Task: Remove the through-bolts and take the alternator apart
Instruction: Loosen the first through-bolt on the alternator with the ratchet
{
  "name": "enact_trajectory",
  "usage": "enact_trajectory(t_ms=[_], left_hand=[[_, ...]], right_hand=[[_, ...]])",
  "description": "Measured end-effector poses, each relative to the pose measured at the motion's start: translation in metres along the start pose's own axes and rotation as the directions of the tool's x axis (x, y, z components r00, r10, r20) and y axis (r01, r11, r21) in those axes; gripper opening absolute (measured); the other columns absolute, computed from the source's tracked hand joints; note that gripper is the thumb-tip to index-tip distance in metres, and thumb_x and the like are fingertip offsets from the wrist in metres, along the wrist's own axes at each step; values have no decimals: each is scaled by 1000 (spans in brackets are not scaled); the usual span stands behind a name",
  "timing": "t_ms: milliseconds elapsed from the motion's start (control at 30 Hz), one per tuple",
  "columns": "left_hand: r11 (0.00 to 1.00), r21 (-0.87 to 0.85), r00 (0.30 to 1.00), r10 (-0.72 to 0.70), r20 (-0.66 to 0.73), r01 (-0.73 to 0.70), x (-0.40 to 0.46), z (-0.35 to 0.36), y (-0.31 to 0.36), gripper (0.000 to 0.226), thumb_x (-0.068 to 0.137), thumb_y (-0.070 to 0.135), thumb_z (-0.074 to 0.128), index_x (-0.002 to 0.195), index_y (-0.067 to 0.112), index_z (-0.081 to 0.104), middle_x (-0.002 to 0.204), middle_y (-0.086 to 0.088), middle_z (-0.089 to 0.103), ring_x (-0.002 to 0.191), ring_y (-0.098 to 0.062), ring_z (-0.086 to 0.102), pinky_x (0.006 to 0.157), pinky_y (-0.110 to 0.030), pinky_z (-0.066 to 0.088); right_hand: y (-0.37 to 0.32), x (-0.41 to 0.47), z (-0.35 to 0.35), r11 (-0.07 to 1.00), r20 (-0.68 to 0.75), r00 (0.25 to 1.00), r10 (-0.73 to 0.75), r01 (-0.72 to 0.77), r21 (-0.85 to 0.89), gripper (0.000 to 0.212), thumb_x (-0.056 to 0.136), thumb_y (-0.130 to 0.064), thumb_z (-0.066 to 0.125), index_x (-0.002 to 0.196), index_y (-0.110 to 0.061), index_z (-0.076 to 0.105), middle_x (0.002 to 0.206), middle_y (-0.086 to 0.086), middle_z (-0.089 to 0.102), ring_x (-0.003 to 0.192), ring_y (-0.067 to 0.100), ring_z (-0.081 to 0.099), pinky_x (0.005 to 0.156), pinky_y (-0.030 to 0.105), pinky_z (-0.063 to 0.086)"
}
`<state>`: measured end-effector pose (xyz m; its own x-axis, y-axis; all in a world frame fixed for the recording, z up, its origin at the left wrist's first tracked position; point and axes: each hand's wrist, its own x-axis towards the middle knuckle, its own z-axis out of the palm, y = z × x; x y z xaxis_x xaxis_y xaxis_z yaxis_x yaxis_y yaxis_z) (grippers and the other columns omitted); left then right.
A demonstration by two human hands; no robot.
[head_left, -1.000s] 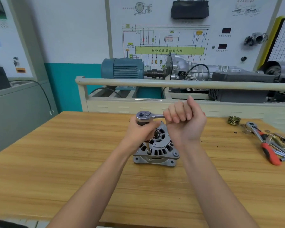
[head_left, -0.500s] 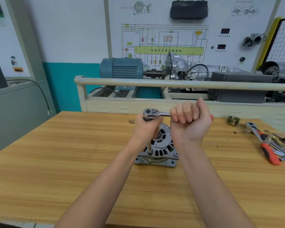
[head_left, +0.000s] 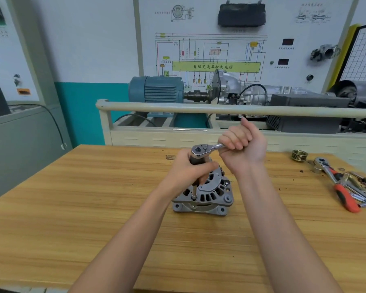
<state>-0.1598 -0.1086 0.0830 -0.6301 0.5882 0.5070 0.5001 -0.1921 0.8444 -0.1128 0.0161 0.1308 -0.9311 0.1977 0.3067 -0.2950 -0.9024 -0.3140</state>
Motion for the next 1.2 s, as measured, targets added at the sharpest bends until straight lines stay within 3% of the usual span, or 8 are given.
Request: enact_trajectory(t_ms=[167, 367, 600, 700, 833, 1000, 1100, 1200], left_hand=[[984, -172, 993, -29, 117, 49, 6, 6, 1, 39, 82, 10, 62, 48, 21, 45, 40, 6, 36, 35, -11, 29, 40, -20, 28], [976, -206, 990, -91, -109, 67, 11, 10, -7, 38, 87, 4, 57, 56, 17, 40, 40, 8, 34, 34, -7, 25, 38, -16, 23], [978, -209, 953, -81, -293, 18, 11, 8, -9, 38, 71, 8, 54, 39, 25, 43, 37, 9, 34, 33, -7, 28, 38, -17, 25], [976, -217, 950, -83, -300, 17, 8, 6, -12, 45, 79, 6, 60, 41, 25, 43, 38, 8, 34, 34, -7, 26, 38, -17, 25], [989, -144, 988, 22, -150, -44, 3, 0, -11, 37, 77, 9, 62, 45, 23, 48, 40, 6, 40, 35, -12, 33, 42, -20, 31], [988, -128, 996, 86, 20, -83, 1, -3, -2, 36, 79, 9, 63, 48, 23, 53, 42, 4, 48, 40, -19, 47, 50, -29, 42], [972, -235, 1000, 16, -25, -21, 2, 1, -3, 43, 79, 8, 57, 41, 24, 44, 37, 9, 33, 32, -10, 26, 39, -18, 24], [978, -209, 973, -35, -229, -14, 2, 5, -5, 40, 77, 9, 56, 44, 25, 41, 38, 8, 31, 34, -8, 25, 39, -18, 23]], right_hand=[[-4, 14, 1, 993, -72, 993, 96, -90, 80, 57, 96, -19, 41, 40, -17, 36, 33, -8, 28, 26, 5, 25, 32, 16, 21], [2, -24, 0, 980, 102, 975, -199, 196, 39, 45, 81, -17, 48, 38, -19, 36, 38, -6, 31, 37, 9, 30, 43, 21, 32], [41, -46, -3, 723, 470, 764, -443, 614, -317, 40, 75, -4, 44, 43, -17, 24, 41, 2, 25, 43, 12, 32, 52, 30, 31], [32, -35, 0, 814, 372, 838, -399, 510, -278, 48, 84, -8, 38, 40, -21, 24, 37, -2, 21, 37, 9, 28, 46, 25, 30], [11, -6, 3, 990, 123, 986, -114, 124, -74, 57, 89, -22, 41, 33, -19, 31, 31, -6, 23, 31, 8, 19, 35, 20, 20], [2, 21, 9, 984, 57, 982, 178, -179, 7, 64, 95, -22, 37, 32, -17, 31, 29, -6, 22, 36, 7, 8, 35, 20, 12], [6, 15, 12, 994, 45, 993, 106, -106, -2, 63, 96, -20, 36, 33, -18, 30, 30, -6, 21, 36, 8, 7, 35, 20, 11], [19, -11, 10, 981, 105, 981, -163, 173, -91, 62, 97, -20, 34, 36, -20, 31, 32, -7, 22, 33, 8, 12, 36, 20, 15]])
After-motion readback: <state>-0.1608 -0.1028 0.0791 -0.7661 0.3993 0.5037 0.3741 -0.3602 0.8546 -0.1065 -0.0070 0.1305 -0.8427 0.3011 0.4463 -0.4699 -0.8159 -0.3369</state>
